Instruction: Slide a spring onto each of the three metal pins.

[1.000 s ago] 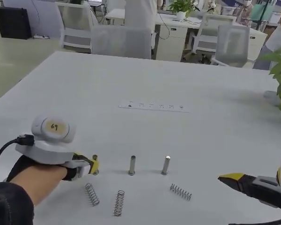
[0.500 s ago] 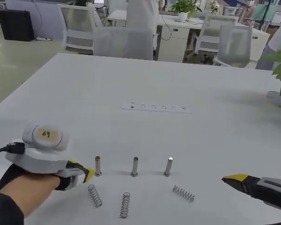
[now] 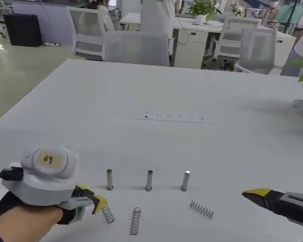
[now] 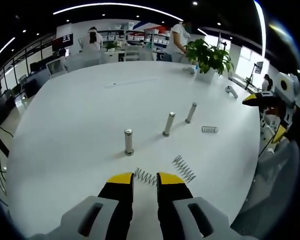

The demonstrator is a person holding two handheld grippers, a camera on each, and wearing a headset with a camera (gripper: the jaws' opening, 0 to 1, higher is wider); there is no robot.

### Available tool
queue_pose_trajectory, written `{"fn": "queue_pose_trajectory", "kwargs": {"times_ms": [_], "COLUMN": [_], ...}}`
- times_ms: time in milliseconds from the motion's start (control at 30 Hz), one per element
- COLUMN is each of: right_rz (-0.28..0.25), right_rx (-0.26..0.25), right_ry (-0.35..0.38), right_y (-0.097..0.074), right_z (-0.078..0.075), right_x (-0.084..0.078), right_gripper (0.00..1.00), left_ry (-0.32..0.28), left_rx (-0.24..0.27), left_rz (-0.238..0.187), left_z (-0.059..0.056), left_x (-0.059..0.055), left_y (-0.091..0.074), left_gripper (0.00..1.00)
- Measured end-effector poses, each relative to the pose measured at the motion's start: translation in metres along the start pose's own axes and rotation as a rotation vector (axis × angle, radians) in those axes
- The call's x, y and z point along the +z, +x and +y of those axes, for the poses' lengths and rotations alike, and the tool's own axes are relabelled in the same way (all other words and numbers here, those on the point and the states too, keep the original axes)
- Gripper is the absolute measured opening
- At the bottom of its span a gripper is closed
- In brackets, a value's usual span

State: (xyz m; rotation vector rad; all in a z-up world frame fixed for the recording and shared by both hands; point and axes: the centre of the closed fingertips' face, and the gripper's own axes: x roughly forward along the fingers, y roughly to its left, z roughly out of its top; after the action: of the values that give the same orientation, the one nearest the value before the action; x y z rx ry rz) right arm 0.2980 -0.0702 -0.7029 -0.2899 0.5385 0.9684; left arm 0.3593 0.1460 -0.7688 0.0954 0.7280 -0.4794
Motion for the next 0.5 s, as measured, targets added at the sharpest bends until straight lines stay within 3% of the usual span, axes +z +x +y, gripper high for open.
{"fn": "queue_pose_trajectory", "kwargs": {"times_ms": [133, 267, 500], "right_rz": [-0.005, -0.005, -0.002], "right_rx": [0.003, 0.006, 0.009], "right_ry": [-0.001, -0.004, -0.006], "right_y": [0.001, 0.002, 0.003], "right_z": [0.001, 0.002, 0.002], "right_x": [0.001, 0.001, 0.0], "right_gripper": [0.79, 0.79, 0.79], "left_ry": [0.02, 0.037, -0.05], "left_rx": [0.005, 0.041, 0.085], "left_rz": [0.026, 0.043, 0.073], "left_z": [-0.008, -0.009, 0.0], "left_x": [-0.007, -0.009, -0.018], "left_y": [0.006, 0.013, 0.02], "left_gripper": [0.12, 0.18, 0.31]}}
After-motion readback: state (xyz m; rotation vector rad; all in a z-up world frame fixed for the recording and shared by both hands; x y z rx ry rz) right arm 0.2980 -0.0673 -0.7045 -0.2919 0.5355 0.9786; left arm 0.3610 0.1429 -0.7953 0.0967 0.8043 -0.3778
